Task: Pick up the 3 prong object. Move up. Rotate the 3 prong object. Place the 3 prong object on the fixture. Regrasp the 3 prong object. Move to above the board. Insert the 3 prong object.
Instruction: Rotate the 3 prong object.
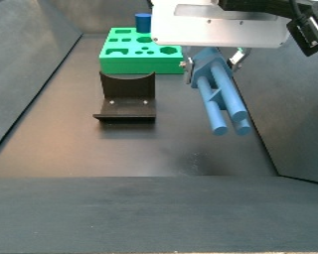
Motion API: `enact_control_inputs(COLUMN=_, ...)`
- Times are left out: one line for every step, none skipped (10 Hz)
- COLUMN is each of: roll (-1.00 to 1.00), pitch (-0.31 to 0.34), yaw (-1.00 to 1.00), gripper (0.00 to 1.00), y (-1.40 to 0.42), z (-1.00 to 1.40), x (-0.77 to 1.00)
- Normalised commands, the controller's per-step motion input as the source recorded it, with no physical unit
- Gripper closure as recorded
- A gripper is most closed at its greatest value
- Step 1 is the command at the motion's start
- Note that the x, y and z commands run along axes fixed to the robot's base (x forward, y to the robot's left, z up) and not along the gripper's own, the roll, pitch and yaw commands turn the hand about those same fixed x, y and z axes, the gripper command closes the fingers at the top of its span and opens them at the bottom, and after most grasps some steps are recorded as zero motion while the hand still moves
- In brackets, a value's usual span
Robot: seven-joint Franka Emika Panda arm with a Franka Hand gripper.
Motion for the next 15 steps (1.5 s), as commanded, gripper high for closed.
enact_control_inputs(roll=0.0, pitch=-0.026, yaw=-0.33, gripper=1.0, y=0.02, z=-0.02, x=0.02)
enact_control_inputs(roll=0.0, pitch=0.0, yaw=0.0, gripper=1.0, y=0.0, z=-1.0, x=0.0)
enact_control_inputs(roll=0.0, pitch=-0.005, yaw=0.03, gripper=1.0, y=0.0, z=-1.0, x=0.0)
enact_control_inputs(roll=0.02, pitch=-0.016, yaw=0.03, gripper=1.0, y=0.01, z=-1.0, x=0.01)
enact_control_inputs(roll=0.04, pitch=-0.013, yaw=0.02, gripper=1.0, y=0.01, z=-1.0, x=0.02)
enact_control_inputs(roll=0.06, pitch=-0.007, yaw=0.01, gripper=1.0, y=0.02, z=-1.0, x=0.03)
enact_control_inputs(roll=0.07, pitch=-0.001, yaw=0.0, gripper=1.0, y=0.02, z=-1.0, x=0.03)
enact_control_inputs(roll=0.09, pitch=0.01, yaw=-0.01, gripper=1.0, y=0.02, z=-0.92, x=0.04)
enact_control_inputs(roll=0.11, pitch=0.017, yaw=-0.01, gripper=1.0, y=0.02, z=-0.79, x=0.04)
enact_control_inputs(roll=0.12, pitch=0.015, yaw=0.0, gripper=1.0, y=0.02, z=-0.62, x=0.04)
enact_control_inputs(roll=0.13, pitch=0.011, yaw=0.0, gripper=1.0, y=0.02, z=-0.54, x=0.04)
enact_control_inputs(roll=0.14, pitch=0.01, yaw=0.0, gripper=1.0, y=0.01, z=-0.38, x=0.04)
enact_control_inputs(roll=0.15, pitch=0.012, yaw=0.0, gripper=1.0, y=0.01, z=-0.27, x=0.04)
enact_control_inputs(roll=0.0, pitch=0.0, yaw=0.0, gripper=0.0, y=0.0, z=0.0, x=0.0)
enact_control_inputs(roll=0.0, pitch=0.0, yaw=0.0, gripper=0.0, y=0.0, z=1.0, x=0.0)
